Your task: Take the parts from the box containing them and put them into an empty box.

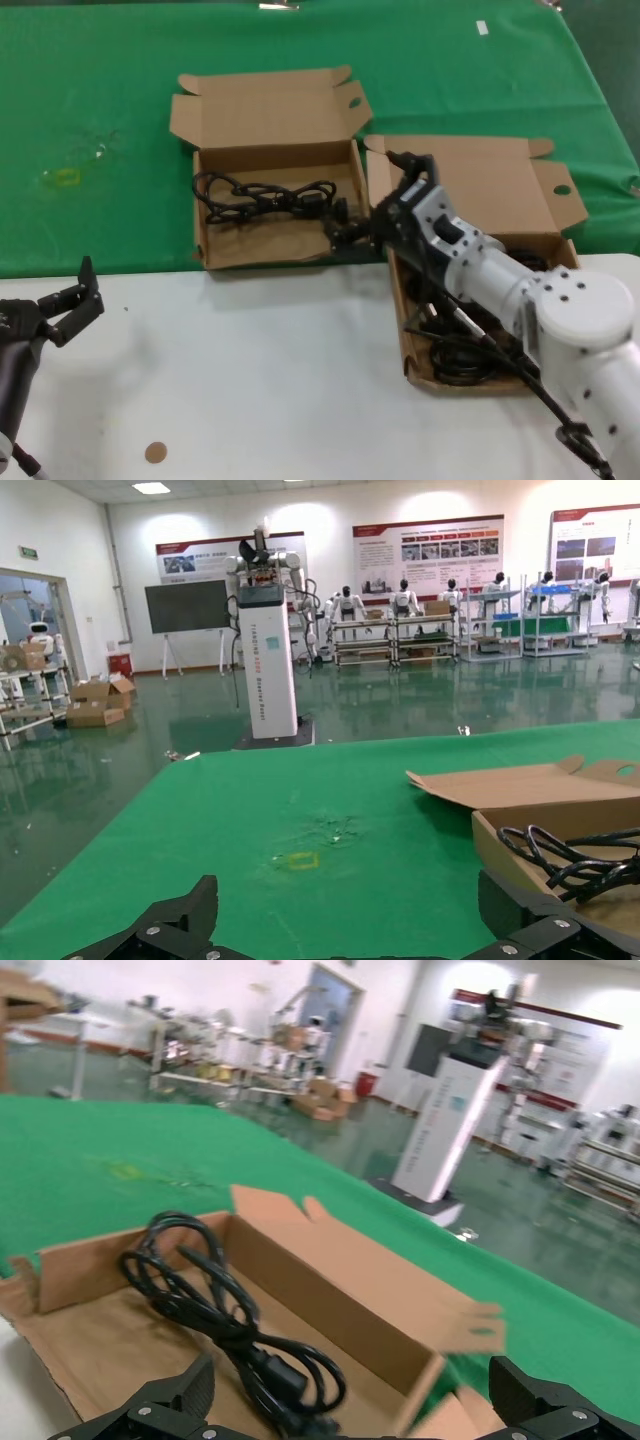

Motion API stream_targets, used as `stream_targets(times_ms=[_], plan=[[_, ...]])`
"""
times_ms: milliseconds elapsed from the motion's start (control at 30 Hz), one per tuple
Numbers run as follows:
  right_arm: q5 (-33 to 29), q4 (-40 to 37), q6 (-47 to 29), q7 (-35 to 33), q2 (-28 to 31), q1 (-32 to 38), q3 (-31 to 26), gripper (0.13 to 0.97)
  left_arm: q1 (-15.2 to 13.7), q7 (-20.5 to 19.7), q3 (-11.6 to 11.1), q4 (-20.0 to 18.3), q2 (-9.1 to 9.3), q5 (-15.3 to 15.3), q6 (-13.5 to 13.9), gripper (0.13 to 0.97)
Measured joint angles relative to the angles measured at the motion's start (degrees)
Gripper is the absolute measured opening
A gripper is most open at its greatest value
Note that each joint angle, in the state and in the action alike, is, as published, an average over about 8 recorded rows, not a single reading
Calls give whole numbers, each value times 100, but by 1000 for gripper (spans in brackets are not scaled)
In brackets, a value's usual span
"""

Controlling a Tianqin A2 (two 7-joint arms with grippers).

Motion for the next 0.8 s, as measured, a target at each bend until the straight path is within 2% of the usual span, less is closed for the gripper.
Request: stream_targets(times_ms=[200, 500, 800], plan=[[194, 664, 402, 278, 112, -649, 228, 966, 0, 0, 0, 0, 0, 0, 0, 913], [486, 1664, 1007, 696, 281, -1629, 572, 966, 0, 0, 0, 0, 0, 0, 0, 964], [775, 2654, 1607, 1110, 448, -2592, 913, 966, 0, 0, 0, 0, 0, -1, 0, 965]])
